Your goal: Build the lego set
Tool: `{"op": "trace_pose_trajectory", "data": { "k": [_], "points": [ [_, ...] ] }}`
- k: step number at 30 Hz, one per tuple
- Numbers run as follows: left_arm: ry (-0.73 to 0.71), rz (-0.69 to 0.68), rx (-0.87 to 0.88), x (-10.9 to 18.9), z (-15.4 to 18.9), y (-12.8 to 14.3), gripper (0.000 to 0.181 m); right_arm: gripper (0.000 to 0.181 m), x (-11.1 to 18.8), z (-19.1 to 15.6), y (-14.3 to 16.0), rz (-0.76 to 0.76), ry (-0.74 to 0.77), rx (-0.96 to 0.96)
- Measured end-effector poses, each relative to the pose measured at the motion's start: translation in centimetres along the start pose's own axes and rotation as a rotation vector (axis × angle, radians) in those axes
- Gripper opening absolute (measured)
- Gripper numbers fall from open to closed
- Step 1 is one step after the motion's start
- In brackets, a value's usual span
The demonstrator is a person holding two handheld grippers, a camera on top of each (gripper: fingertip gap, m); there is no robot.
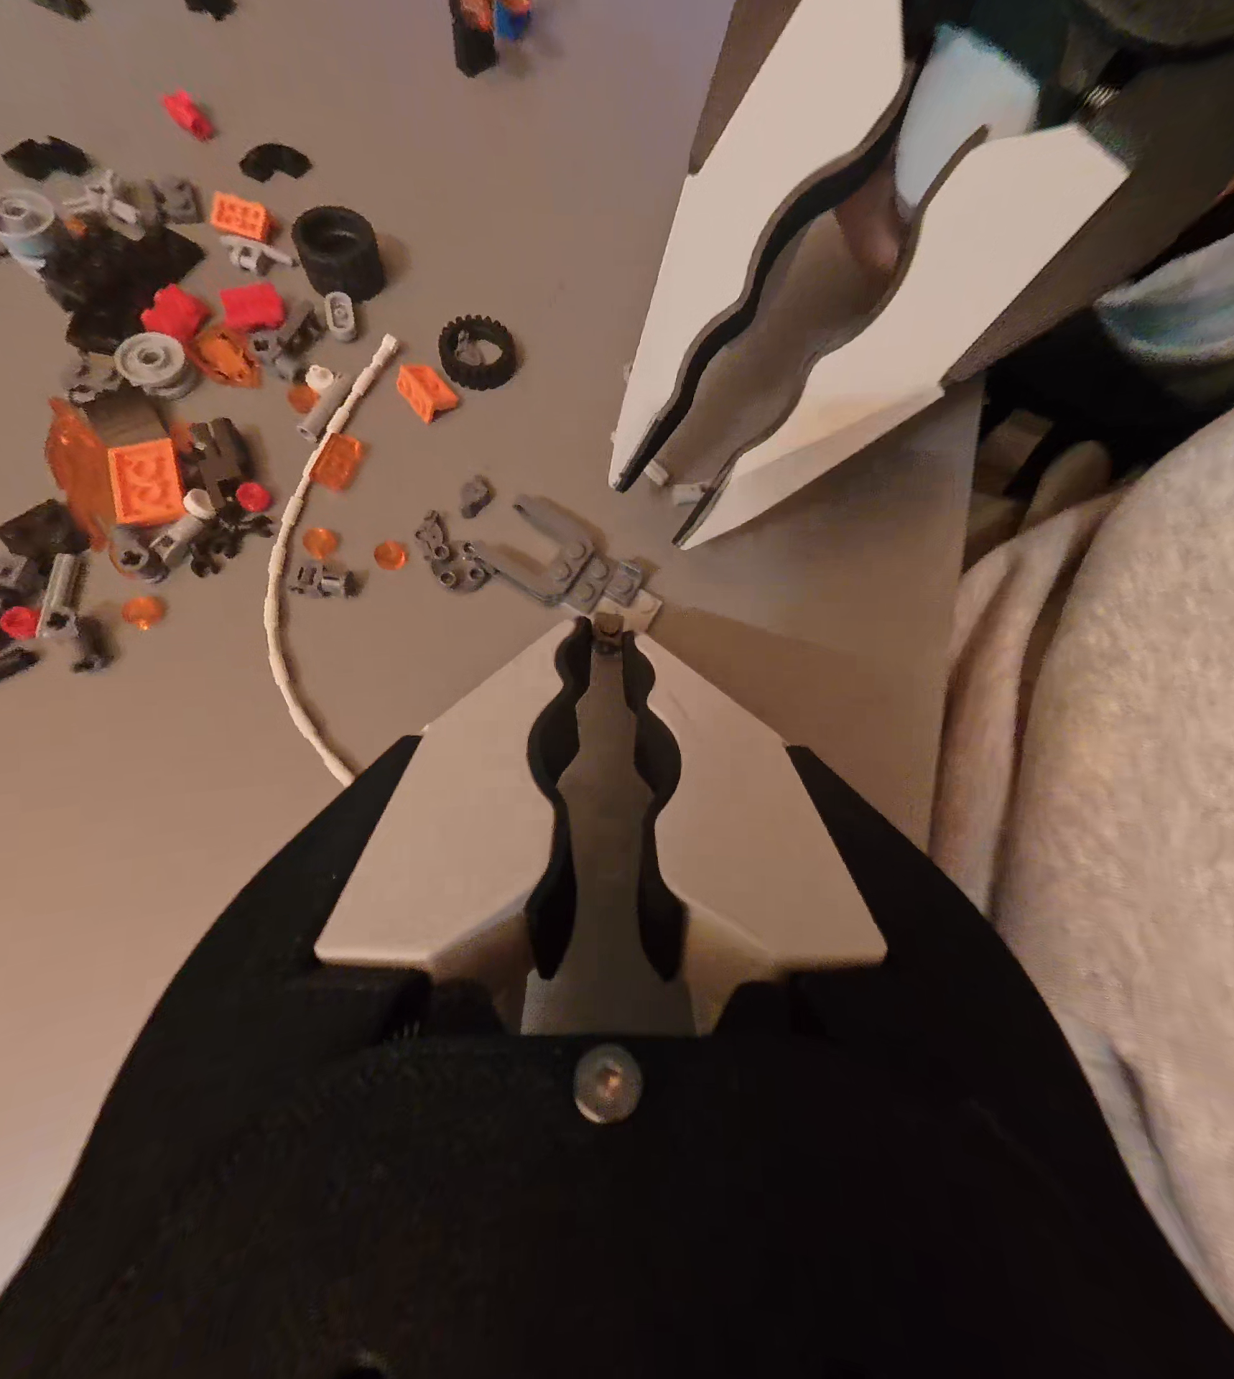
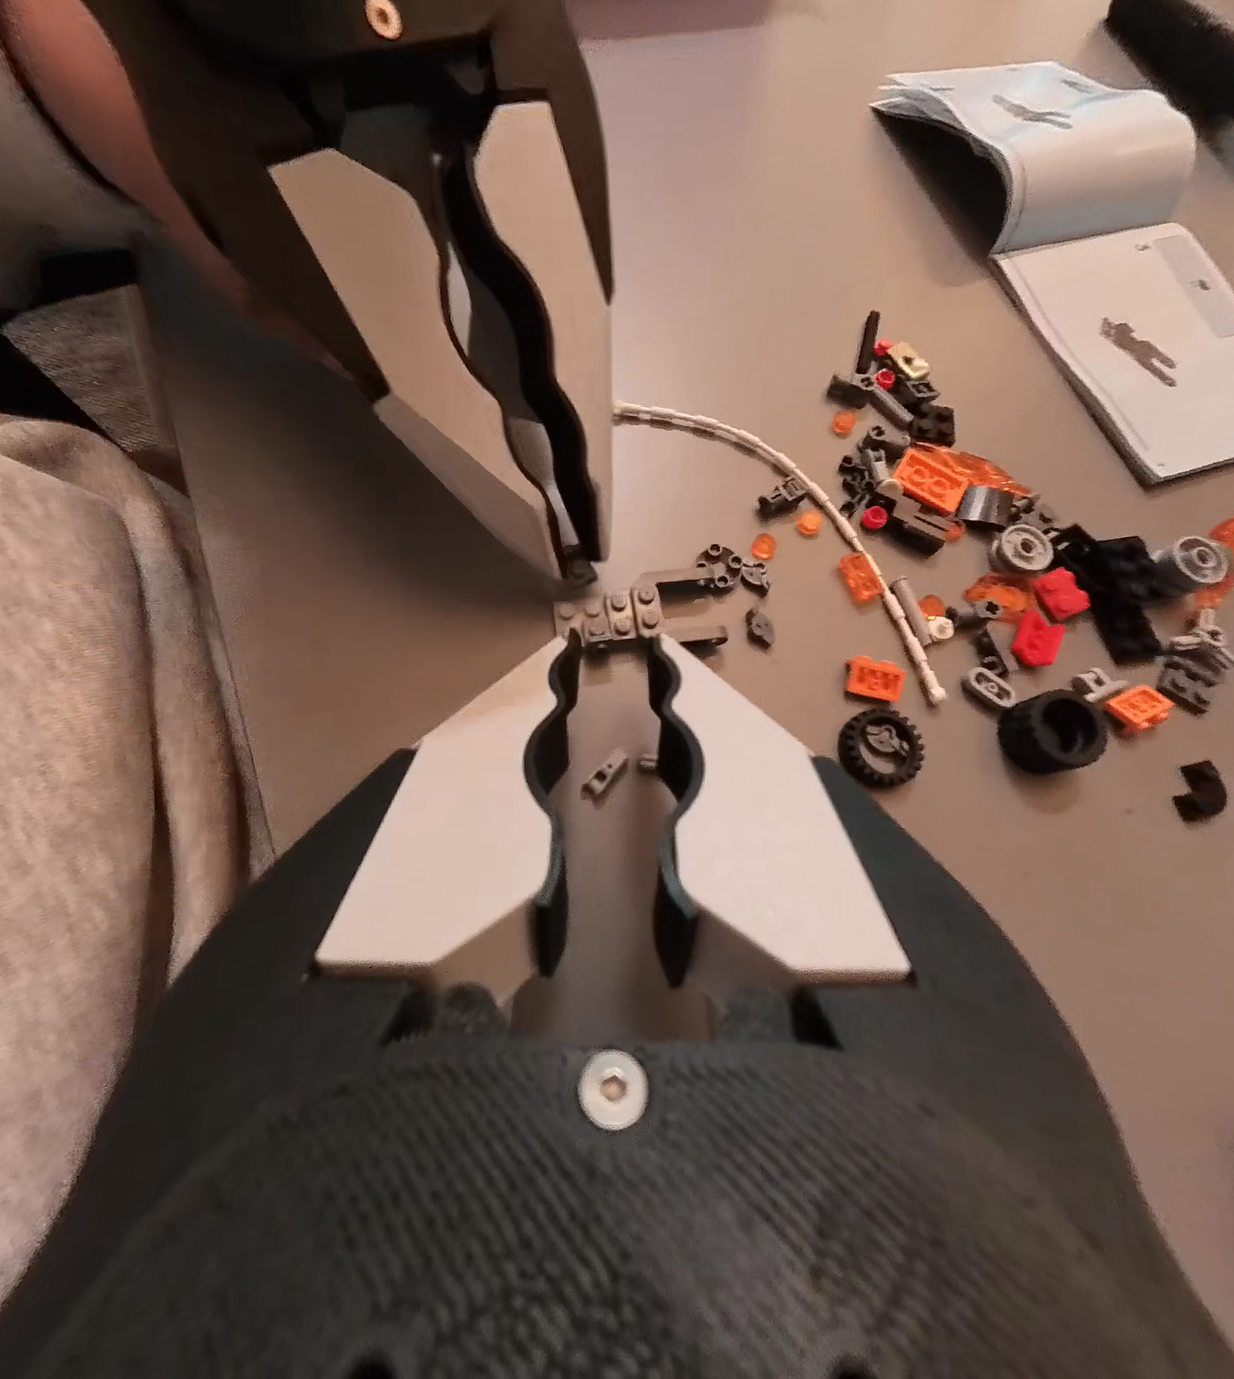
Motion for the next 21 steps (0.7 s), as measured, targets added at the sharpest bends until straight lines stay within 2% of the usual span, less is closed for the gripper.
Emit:
{"op": "trace_pose_trajectory", "data": {
  "k": [4, 7, 10, 14, 21],
  "points": [
    [0.068, -0.055, -0.045, -0.9, -0.2, 0.1, 0.005, 0.017, -0.5, -0.1, 0.2, -0.034, 0.029, 0.035],
    [0.099, -0.055, -0.039, -1.1, -0.1, 0.1, 0.005, 0.022, -1.1, -0.2, 0.5, -0.069, 0.034, 0.067],
    [0.115, -0.047, -0.012, -1.2, 0.0, 0.1, 0.005, 0.018, -1.4, 0.2, 0.6, -0.1, 0.055, 0.089],
    [0.156, -0.025, 0.017, -1.2, 0.7, -0.1, 0.005, 0.007, -1.4, 0.0, 0.7, -0.11, -0.023, 0.071],
    [0.164, -0.026, 0.033, -0.7, 2.0, -0.5, 0.006, 0.006, -0.9, -1.0, 1.1, -0.126, -0.173, 0.118]
  ]
}}
Point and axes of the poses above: each gripper's, where its closed fingertips meet, x back along the fingers, y out of its underside, z = x × y across the jaws, the point moved 3 cm from there along x, back along the fingers, and after that the axes turned 9 degrees about -x, right-handed, at the moved point
